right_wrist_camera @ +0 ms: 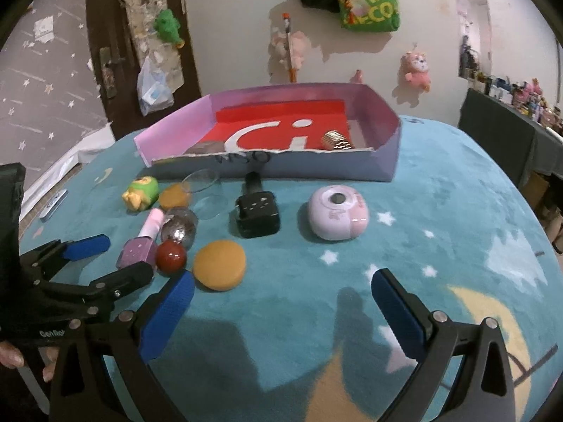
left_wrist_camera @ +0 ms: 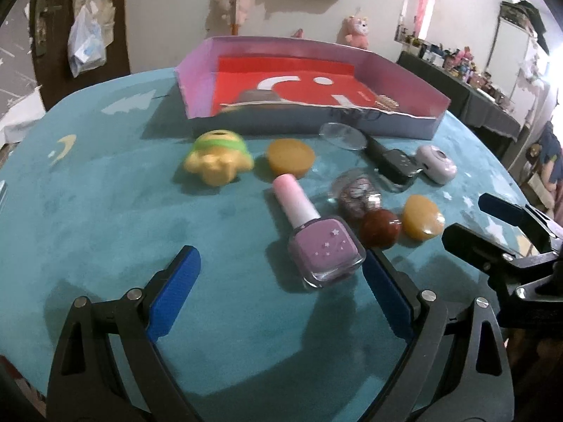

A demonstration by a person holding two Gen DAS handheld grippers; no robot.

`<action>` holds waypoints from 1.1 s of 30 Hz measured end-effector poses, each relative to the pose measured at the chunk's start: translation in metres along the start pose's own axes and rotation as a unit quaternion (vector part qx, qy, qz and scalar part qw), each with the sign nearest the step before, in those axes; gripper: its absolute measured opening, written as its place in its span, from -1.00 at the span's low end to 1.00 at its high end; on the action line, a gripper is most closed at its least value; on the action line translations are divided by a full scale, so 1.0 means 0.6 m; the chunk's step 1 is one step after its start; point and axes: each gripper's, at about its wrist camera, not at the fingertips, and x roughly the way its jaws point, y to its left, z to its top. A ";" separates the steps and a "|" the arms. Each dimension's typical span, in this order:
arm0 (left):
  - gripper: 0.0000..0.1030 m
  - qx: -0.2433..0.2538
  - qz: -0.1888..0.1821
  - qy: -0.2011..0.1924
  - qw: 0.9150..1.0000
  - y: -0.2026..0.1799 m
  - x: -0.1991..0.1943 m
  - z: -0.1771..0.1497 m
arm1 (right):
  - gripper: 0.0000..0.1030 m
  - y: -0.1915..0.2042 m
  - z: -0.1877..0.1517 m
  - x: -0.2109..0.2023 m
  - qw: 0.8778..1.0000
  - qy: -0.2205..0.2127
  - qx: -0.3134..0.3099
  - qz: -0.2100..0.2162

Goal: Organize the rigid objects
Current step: 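Grasp the lilac nail polish with the left tool while the right tool grasps the orange sponge ball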

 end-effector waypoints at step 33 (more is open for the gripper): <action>-0.26 0.039 -0.019 -0.001 0.999 -0.033 0.005 0.023 | -0.22 0.055 0.025 0.036 0.995 0.050 -0.074 0.050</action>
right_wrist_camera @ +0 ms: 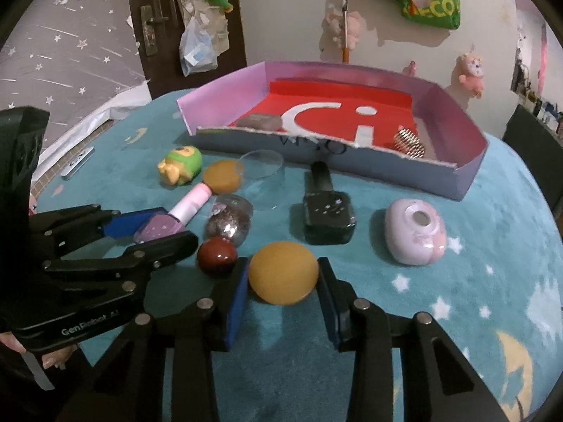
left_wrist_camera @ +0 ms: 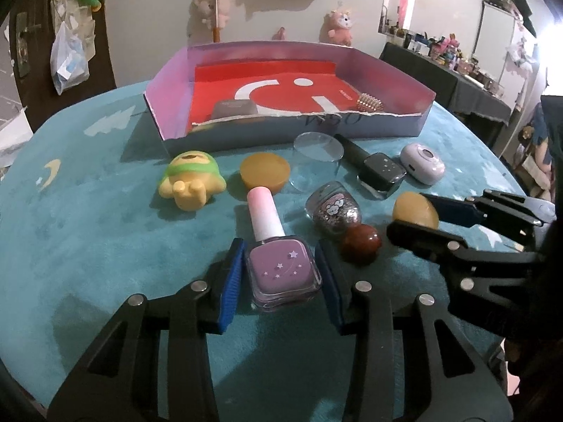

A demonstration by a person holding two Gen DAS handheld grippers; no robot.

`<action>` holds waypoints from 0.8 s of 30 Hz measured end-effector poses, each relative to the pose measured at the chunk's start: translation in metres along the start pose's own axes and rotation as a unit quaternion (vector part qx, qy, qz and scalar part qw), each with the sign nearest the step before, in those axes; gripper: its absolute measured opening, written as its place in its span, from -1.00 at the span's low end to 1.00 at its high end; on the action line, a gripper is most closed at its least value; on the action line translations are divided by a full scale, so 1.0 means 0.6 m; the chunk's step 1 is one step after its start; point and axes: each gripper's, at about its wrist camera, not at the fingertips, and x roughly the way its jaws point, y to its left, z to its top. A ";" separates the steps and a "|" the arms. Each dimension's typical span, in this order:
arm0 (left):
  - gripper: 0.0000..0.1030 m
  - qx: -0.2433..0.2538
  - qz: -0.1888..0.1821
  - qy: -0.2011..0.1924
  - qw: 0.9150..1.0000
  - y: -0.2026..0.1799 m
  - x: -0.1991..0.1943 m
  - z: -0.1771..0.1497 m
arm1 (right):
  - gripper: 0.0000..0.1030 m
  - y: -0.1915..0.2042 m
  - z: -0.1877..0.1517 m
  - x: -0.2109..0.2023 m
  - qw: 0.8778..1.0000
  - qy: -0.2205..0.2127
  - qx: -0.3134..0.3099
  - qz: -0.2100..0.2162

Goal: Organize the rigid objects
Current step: 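Grasp the lilac nail polish with the left tool while the right tool grasps the orange sponge ball, then carry the nail polish and sponge ball into the pink box with both tools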

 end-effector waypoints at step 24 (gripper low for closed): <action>-0.26 0.014 -0.003 -0.025 1.000 -0.010 -0.030 0.018 | -0.22 -0.011 0.002 -0.015 1.000 -0.010 0.011 -0.003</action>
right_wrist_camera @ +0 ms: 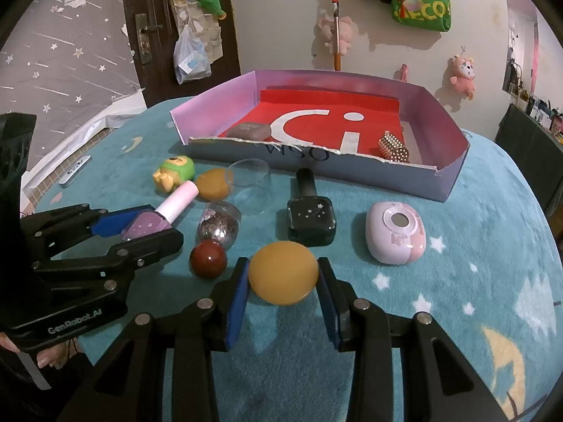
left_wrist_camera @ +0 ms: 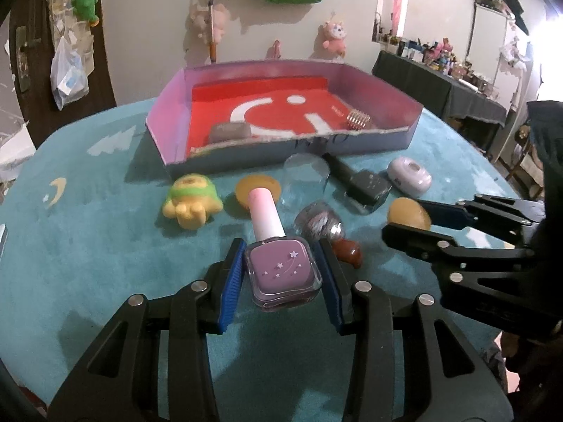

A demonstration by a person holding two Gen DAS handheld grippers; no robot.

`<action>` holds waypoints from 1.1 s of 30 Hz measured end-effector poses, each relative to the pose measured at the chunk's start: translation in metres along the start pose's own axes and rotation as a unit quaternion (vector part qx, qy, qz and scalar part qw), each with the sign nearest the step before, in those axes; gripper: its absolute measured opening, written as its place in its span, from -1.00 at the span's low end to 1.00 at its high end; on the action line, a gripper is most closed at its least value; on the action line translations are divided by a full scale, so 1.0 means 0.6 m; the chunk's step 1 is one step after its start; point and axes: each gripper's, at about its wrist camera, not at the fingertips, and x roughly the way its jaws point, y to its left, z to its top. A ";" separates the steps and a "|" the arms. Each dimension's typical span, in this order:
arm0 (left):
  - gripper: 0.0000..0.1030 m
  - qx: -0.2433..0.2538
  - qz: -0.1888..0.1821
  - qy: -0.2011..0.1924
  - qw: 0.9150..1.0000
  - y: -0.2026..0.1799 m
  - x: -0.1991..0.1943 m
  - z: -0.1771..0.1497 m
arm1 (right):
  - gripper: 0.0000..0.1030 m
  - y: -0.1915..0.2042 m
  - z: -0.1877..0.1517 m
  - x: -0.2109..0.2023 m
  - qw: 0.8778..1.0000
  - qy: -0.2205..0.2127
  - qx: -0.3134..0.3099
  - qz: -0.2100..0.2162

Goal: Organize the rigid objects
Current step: 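Carry the nail polish and sponge ball into the pink box with both tools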

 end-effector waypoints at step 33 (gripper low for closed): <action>-0.26 0.118 -0.078 0.076 0.987 -0.010 0.228 0.225 | -0.22 -0.129 0.204 0.170 0.990 0.062 -0.112 0.060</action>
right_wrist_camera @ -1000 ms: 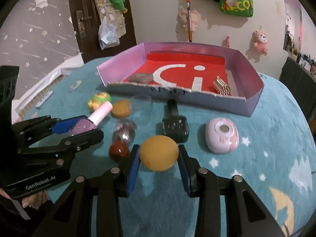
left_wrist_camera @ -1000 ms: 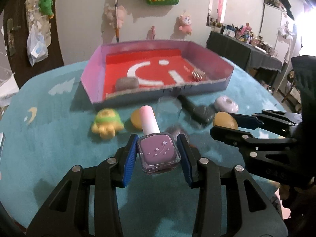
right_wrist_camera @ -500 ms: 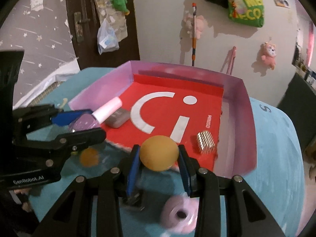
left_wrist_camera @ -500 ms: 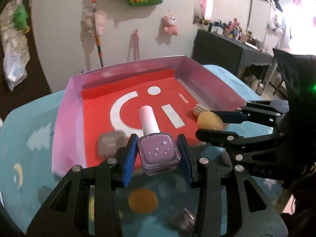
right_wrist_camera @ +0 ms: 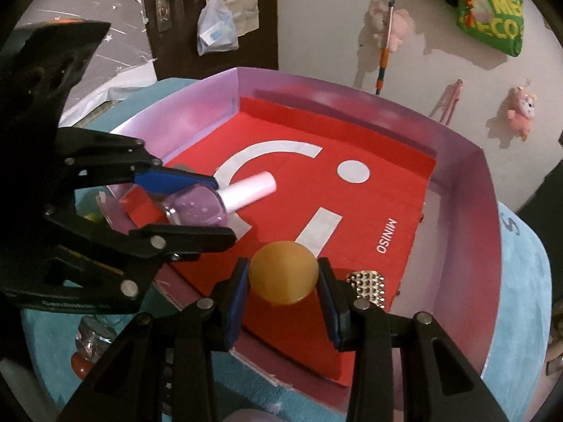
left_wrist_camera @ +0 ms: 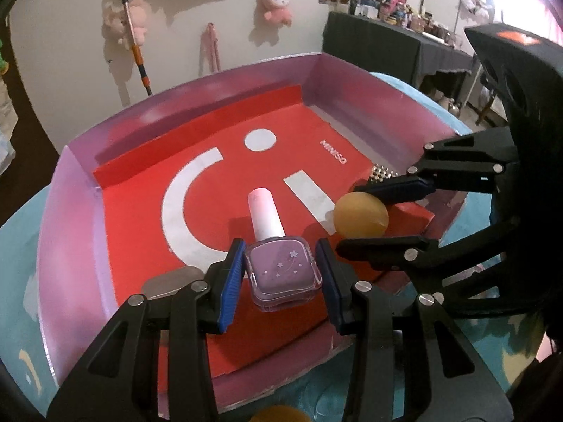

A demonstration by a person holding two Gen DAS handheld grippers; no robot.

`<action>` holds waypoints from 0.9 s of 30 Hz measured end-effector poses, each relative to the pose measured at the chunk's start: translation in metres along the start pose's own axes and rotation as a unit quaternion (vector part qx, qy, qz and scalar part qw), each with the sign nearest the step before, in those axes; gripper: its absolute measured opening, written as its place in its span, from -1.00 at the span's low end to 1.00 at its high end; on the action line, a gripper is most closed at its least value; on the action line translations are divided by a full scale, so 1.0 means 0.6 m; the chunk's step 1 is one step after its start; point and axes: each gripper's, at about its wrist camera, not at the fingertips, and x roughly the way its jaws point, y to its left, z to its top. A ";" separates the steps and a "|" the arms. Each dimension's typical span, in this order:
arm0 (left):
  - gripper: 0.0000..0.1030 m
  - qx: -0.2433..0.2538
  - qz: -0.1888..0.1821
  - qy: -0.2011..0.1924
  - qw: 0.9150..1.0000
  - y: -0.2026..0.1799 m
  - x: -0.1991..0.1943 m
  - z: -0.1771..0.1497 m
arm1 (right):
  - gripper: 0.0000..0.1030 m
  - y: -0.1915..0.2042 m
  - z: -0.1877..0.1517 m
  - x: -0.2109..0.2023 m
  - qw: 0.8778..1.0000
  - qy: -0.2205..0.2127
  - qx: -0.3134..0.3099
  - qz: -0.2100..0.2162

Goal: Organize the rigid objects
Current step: 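Carry the nail polish and sponge ball into the pink box with both tools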

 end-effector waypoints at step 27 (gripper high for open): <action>-0.25 0.009 -0.013 0.038 0.999 -0.003 0.031 0.000 | -0.21 -0.006 0.004 0.025 0.999 0.038 -0.029 0.026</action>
